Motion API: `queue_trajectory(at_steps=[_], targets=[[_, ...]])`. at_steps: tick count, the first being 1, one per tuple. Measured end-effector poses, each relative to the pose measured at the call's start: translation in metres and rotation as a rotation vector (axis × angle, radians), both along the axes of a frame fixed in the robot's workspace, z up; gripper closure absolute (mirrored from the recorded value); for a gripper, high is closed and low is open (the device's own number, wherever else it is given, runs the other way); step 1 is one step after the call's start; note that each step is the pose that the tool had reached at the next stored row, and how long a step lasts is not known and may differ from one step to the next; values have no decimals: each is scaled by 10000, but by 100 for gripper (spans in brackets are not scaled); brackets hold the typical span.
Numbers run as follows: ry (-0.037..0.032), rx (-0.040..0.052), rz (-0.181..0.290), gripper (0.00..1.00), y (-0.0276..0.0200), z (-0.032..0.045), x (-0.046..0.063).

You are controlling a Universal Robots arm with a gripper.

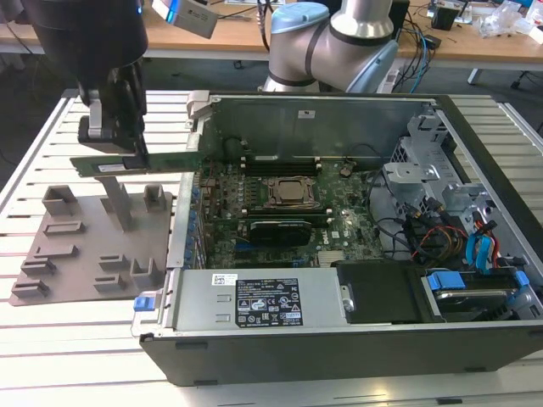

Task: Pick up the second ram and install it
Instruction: 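Pick up the second ram and move it above second insertion slot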

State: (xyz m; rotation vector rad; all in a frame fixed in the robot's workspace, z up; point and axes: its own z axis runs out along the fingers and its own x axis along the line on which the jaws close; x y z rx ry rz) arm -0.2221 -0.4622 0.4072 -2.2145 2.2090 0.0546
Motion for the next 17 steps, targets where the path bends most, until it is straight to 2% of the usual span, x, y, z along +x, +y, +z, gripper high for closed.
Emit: queue_trajectory(at_steps=[6,12,14,17], targets=[[0,0,0,86,0,0,179],[1,0,-2,86,0,0,312],[2,0,0,86,0,0,416],[3,0,-1,86,0,0,514]])
